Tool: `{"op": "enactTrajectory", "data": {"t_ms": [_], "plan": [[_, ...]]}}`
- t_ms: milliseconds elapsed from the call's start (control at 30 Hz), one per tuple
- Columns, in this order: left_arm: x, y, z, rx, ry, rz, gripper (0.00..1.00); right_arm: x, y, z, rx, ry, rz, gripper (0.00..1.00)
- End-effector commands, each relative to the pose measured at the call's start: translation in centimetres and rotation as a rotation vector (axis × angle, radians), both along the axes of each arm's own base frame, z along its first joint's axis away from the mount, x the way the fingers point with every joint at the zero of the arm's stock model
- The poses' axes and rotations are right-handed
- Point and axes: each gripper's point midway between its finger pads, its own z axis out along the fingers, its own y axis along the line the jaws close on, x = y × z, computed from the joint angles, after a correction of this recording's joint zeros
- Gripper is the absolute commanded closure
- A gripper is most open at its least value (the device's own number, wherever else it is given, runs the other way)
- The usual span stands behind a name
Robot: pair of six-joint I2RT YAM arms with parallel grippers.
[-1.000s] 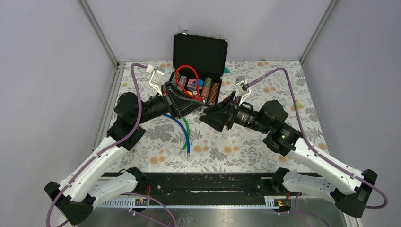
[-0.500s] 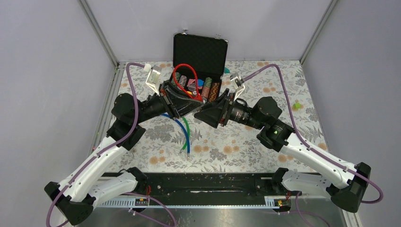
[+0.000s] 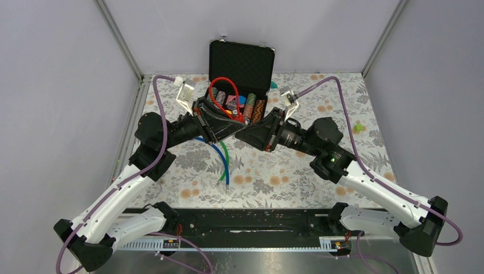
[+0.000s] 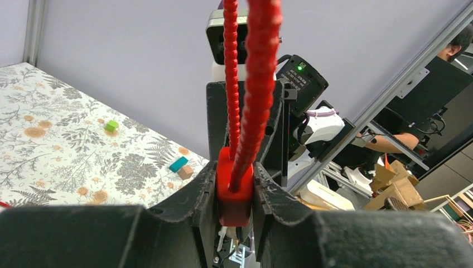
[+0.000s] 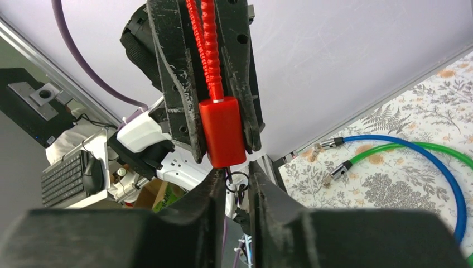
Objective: Lock with the key
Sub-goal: Lock the lock, then place the lock at the center of the board.
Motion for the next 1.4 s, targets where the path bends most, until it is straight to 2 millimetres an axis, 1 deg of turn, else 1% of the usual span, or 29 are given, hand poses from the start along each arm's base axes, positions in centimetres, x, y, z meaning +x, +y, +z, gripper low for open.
{"op": "enactTrajectory", "data": {"t_ms": [0, 133, 167, 300, 400, 433, 500, 567, 633, 700, 767, 867, 900, 933, 1000, 1067, 1133, 1167, 1200, 1233, 1367], "plan": [[-1.2, 0.5, 2.5, -0.062, -0.085, -0.026, 1.0, -0.3, -0.5, 3.0, 0.08, -0.046, 0.002, 0.82], [-1.2, 0.6, 2.5, -0.061, -0.092, -0.023, 1.0, -0.7, -0.8, 3.0, 0.087, -0.055, 0.009, 0.98], [-1.1, 0.6, 2.5, -0.06, -0.096, -0.02, 1.0, -0.7, -0.8, 2.9, 0.082, -0.055, 0.011, 1.0], [-1.0, 0.8, 3.0, -0.064, -0.117, 0.004, 1.0, -0.9, -0.8, 1.4, 0.021, -0.043, 0.02, 1.0], [-0.6, 1.3, 3.3, -0.07, -0.123, 0.051, 1.0, -1.1, -0.8, -0.4, -0.06, -0.028, 0.03, 1.0], [-0.2, 1.5, 3.3, -0.073, -0.11, 0.082, 1.0, -1.3, -0.9, -1.2, -0.094, -0.022, 0.044, 1.0], [0.8, 2.2, 3.3, -0.101, -0.086, 0.156, 1.0, -2.0, -1.0, -2.0, -0.142, -0.031, 0.076, 1.0], [1.2, 2.5, 3.3, -0.116, -0.08, 0.189, 1.0, -2.7, -1.2, -2.6, -0.175, -0.039, 0.112, 1.0], [1.4, 2.6, 3.2, -0.115, -0.083, 0.199, 1.0, -3.7, -1.5, -3.4, -0.22, -0.041, 0.16, 1.0], [1.4, 2.7, 3.2, -0.118, -0.084, 0.204, 1.0, -4.5, -1.8, -3.8, -0.265, -0.043, 0.198, 1.0], [1.4, 2.6, 3.1, -0.117, -0.092, 0.203, 1.0, -4.1, -2.2, -4.5, -0.303, -0.02, 0.166, 1.0], [2.1, 2.3, 2.3, -0.089, -0.073, 0.215, 1.0, -2.8, -3.0, -5.0, -0.339, -0.002, 0.07, 1.0], [2.6, 2.1, 1.5, -0.064, -0.058, 0.228, 1.0, -2.1, -3.4, -5.4, -0.356, 0.014, 0.024, 1.0], [3.4, 1.9, 0.3, -0.031, -0.035, 0.25, 1.0, -0.9, -4.0, -5.8, -0.378, 0.033, -0.053, 1.0], [4.9, 1.1, -2.3, 0.037, 0.023, 0.272, 1.0, 1.3, -5.5, -7.0, -0.429, 0.077, -0.198, 1.0], [6.5, -0.1, -5.7, 0.105, 0.099, 0.272, 1.0, 3.5, -7.6, -8.8, -0.49, 0.137, -0.358, 1.0], [7.6, -1.9, -9.3, 0.165, 0.182, 0.244, 1.0, 5.6, -10.2, -10.8, -0.548, 0.205, -0.519, 1.0], [8.0, -3.1, -11.0, 0.19, 0.216, 0.226, 1.0, 6.4, -11.6, -12.0, -0.571, 0.245, -0.593, 1.0], [8.0, -4.7, -12.8, 0.22, 0.243, 0.2, 1.0, 7.2, -13.1, -13.3, -0.595, 0.287, -0.666, 1.0], [8.3, -6.1, -14.1, 0.24, 0.259, 0.186, 1.0, 7.8, -14.6, -14.4, -0.611, 0.323, -0.731, 1.0], [8.8, -12.7, -19.7, 0.33, 0.349, 0.096, 1.0, 9.0, -20.0, -19.9, -0.673, 0.487, -0.926, 1.0]]}}
